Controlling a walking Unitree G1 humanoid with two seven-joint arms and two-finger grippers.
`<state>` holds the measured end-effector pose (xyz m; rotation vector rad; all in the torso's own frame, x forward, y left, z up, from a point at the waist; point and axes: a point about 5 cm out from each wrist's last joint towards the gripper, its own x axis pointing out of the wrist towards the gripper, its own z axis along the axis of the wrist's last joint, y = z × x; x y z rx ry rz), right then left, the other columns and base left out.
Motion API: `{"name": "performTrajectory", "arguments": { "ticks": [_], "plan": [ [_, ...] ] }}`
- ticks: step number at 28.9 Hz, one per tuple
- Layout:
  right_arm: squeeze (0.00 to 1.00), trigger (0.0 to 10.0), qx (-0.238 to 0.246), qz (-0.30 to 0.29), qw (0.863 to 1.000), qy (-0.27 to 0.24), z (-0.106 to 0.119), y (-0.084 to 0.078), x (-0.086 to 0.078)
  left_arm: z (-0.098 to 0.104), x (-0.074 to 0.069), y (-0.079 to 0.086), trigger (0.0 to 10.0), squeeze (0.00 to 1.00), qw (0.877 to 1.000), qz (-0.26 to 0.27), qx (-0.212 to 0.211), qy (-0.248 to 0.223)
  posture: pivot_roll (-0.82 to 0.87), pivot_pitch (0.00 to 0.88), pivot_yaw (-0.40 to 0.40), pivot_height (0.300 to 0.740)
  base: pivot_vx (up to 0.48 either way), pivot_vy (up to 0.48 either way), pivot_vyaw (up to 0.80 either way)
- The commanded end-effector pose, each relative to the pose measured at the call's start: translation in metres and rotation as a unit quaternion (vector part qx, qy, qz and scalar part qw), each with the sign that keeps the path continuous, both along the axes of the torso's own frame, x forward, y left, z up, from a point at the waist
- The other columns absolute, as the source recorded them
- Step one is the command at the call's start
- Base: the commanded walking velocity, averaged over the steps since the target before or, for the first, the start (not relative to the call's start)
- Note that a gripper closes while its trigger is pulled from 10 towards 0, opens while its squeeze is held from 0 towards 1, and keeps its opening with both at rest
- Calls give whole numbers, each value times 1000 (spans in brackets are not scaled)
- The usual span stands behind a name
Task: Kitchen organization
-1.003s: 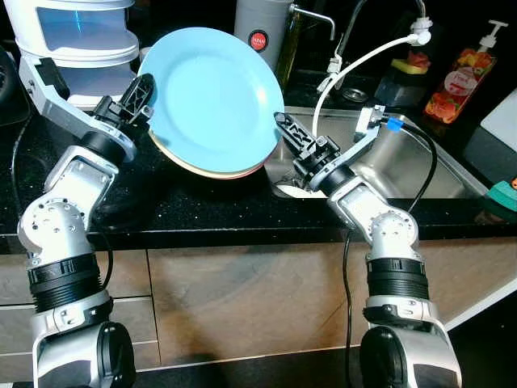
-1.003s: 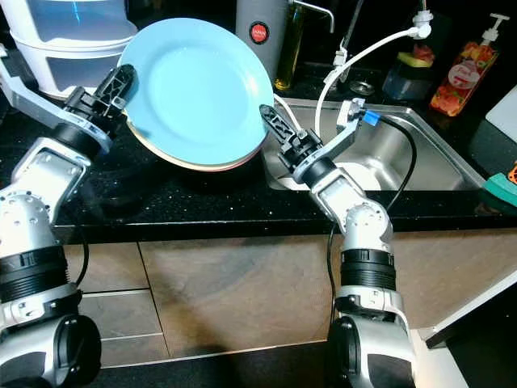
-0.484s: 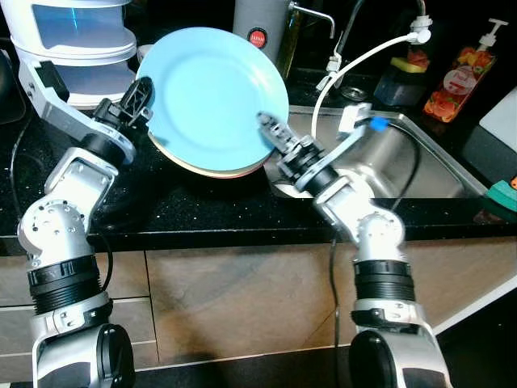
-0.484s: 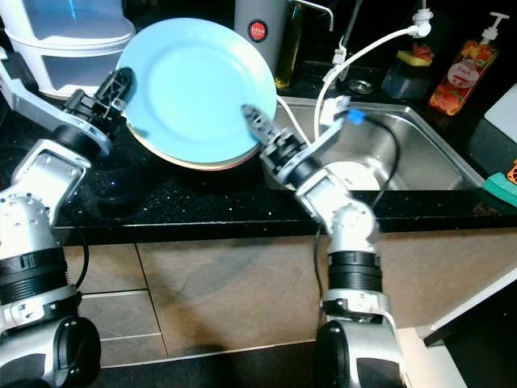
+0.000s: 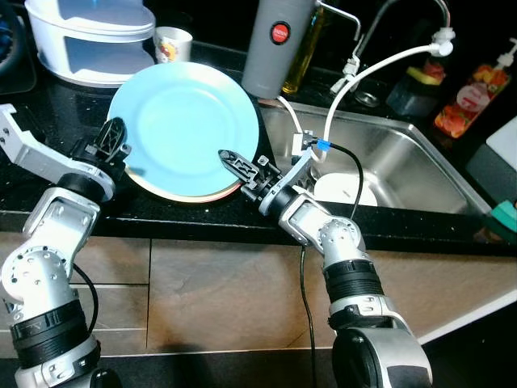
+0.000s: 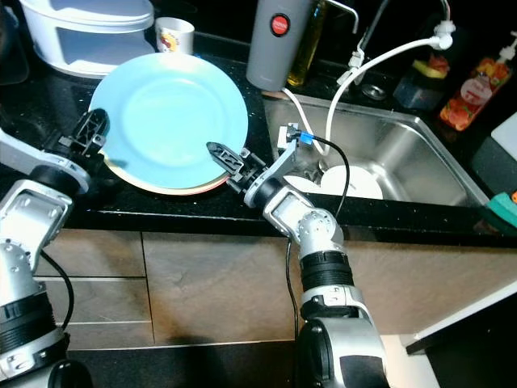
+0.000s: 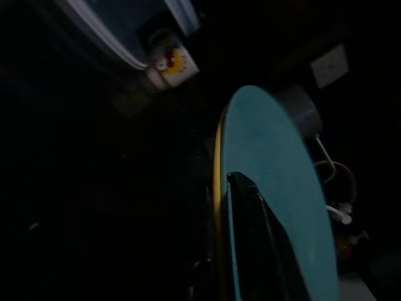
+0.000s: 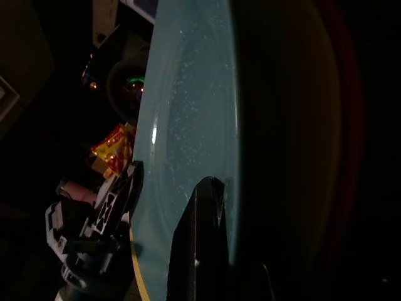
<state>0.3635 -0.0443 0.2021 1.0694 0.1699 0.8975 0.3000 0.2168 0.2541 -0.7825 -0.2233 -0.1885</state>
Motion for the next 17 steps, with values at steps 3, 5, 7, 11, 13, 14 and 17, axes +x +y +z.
{"name": "performTrajectory", "arguments": {
  "ticks": [3, 5, 7, 11, 13, 14, 17],
  "plan": [
    [0, 0, -18, 0, 999, 29, -17, -1, 0, -3, 5, -20, 10000, 1000, 999, -27, 8, 22, 225, 101, -217, 740, 0, 0, 0],
    [0, 0, -18, -23, 999, 26, -16, -10, 5, 2, 7, -21, 10000, 0, 999, -35, 8, 19, 215, 99, -202, 740, 0, 0, 0],
    [0, 0, -15, -45, 999, 23, -14, -18, 9, 7, 7, -17, 10000, 0, 999, -29, 9, 13, 208, 87, -190, 740, 0, 0, 0],
    [0, 0, 3, -97, 995, 1, -3, -40, 17, 21, 2, -1, 10000, 0, 1000, -12, 11, -25, 205, 81, -184, 740, 0, 0, 0],
    [0, 0, 6, -104, 994, -5, 0, -44, 18, 24, 2, 1, 10000, 0, 999, -11, 9, -31, 203, 84, -178, 740, 0, 0, 0],
    [0, 0, 27, -151, 987, -45, 19, -67, 23, 36, 1, 15, 10000, 0, 998, 16, 23, -53, 196, 80, -170, 740, 0, 0, 0],
    [0, 0, 44, -193, 977, -81, 36, -89, 25, 44, 3, 28, 10000, 0, 997, 42, 33, -57, 192, 76, -167, 740, 0, 0, 0]
  ]
}}
